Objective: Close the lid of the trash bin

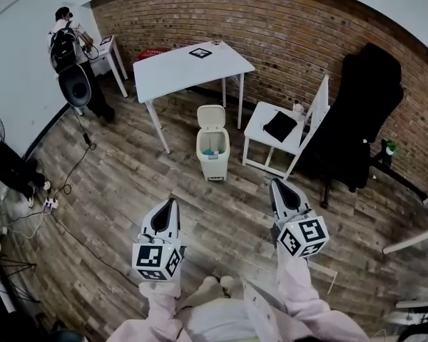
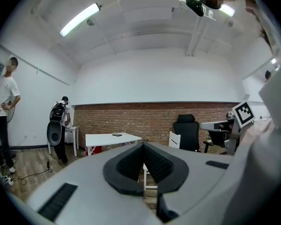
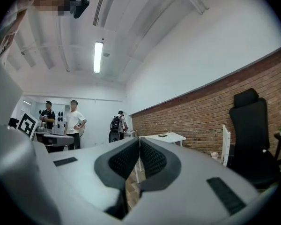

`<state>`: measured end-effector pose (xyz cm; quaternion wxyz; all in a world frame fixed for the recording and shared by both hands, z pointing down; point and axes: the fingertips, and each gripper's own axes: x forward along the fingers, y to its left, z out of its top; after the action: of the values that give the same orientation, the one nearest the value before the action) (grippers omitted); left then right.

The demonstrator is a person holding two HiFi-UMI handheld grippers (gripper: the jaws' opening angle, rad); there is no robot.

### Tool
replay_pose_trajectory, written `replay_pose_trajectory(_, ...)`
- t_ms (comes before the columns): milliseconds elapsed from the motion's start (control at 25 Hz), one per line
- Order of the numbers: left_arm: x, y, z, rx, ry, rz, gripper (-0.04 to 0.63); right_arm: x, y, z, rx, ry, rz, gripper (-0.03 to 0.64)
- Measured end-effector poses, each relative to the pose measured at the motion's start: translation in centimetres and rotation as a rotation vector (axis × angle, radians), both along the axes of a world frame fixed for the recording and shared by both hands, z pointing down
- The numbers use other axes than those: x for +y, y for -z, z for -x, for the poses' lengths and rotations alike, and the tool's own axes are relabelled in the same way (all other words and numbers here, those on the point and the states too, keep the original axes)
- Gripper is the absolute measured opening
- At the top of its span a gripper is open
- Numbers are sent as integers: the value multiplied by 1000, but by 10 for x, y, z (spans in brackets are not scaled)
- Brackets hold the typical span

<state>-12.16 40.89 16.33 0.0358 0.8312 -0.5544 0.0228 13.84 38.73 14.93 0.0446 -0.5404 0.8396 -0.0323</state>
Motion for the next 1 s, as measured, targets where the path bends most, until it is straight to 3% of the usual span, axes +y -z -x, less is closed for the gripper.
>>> replay_pose_trajectory(200, -2, -3, -5, 10, 12, 11, -6, -8, 1, -1, -10, 20, -2, 8)
replay_pose_trajectory(280, -4, -4, -7, 9, 19, 16, -6, -13, 1, -4, -21, 22, -2, 59)
replay_pose_trajectory(600, -26, -19, -5, 11, 34, 44, -6, -39, -16, -3, -27, 34, 23, 131)
replay_pose_trajectory(1000, -117, -26, 5, 33, 10, 61, -6, -121, -26, 7, -29, 13, 46, 176)
